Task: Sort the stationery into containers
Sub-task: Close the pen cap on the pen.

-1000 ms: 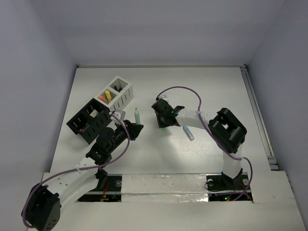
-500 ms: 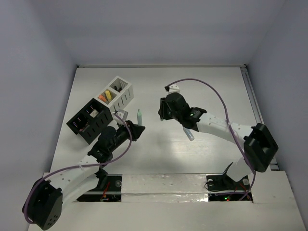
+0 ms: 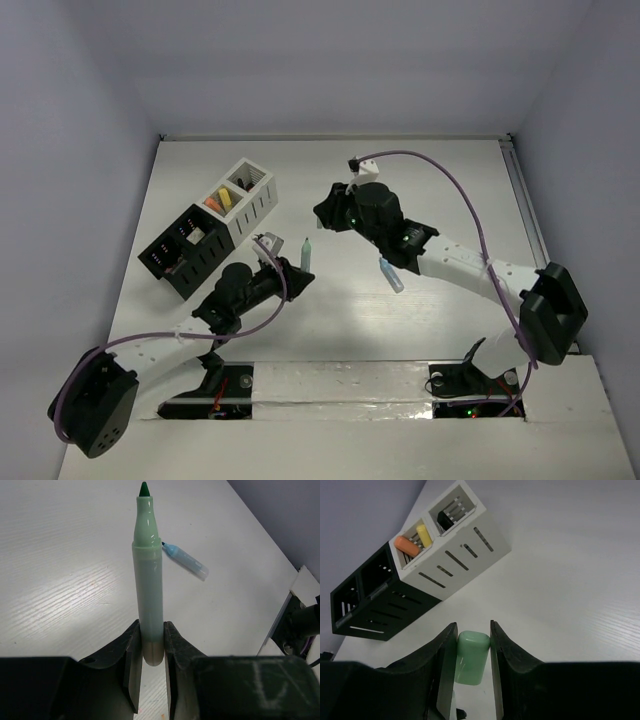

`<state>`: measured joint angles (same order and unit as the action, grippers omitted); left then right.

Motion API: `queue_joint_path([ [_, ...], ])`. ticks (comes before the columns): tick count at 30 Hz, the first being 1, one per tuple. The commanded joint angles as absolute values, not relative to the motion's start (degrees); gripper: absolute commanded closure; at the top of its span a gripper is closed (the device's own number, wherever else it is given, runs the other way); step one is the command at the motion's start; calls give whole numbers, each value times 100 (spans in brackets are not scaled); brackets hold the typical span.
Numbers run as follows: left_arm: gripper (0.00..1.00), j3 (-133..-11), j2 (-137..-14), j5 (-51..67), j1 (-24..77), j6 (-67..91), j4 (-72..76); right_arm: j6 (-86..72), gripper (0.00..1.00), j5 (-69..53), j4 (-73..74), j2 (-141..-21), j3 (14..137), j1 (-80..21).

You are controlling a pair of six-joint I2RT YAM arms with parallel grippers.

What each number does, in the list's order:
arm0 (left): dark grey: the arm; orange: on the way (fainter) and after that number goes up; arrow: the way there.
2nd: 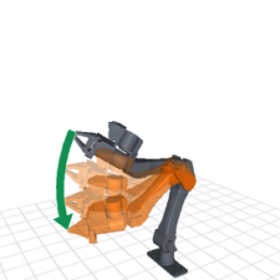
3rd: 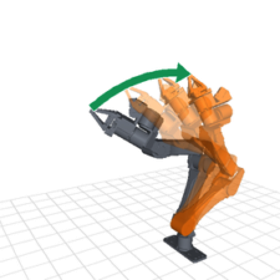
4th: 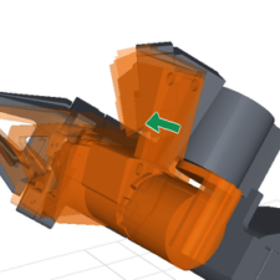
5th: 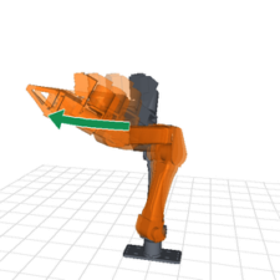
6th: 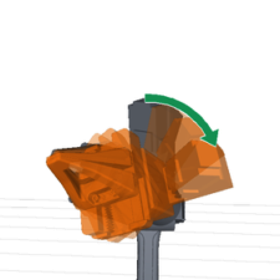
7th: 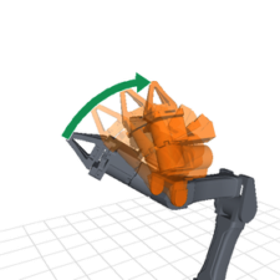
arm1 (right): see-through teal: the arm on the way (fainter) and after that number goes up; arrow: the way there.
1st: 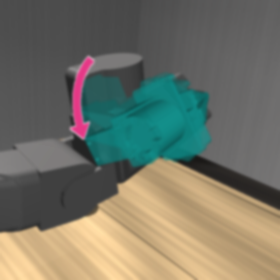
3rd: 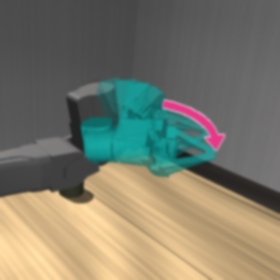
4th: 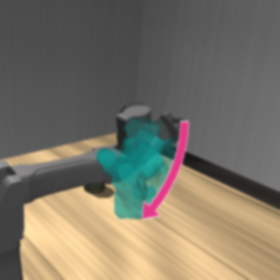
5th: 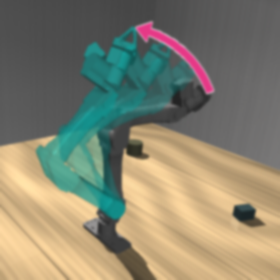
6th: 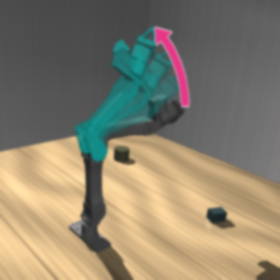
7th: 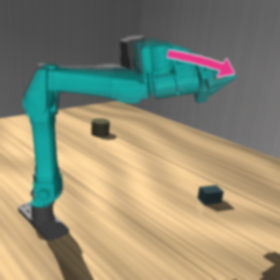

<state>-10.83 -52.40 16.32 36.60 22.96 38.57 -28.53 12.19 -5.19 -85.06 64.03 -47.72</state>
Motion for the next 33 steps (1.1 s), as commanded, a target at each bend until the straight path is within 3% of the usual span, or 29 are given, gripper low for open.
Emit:
queue_joint_path([
  [1, 100, -1248, -5308, 1749, 3727, 2171, 4324, -2944, 100, 1072, -1116, -8666, 6706, -4860],
  [33, 100, -1239, -5177, 1301, 3788, 2197, 4166, -2795, 100, 1591, -1581, -8991, 6320, -5432],
])
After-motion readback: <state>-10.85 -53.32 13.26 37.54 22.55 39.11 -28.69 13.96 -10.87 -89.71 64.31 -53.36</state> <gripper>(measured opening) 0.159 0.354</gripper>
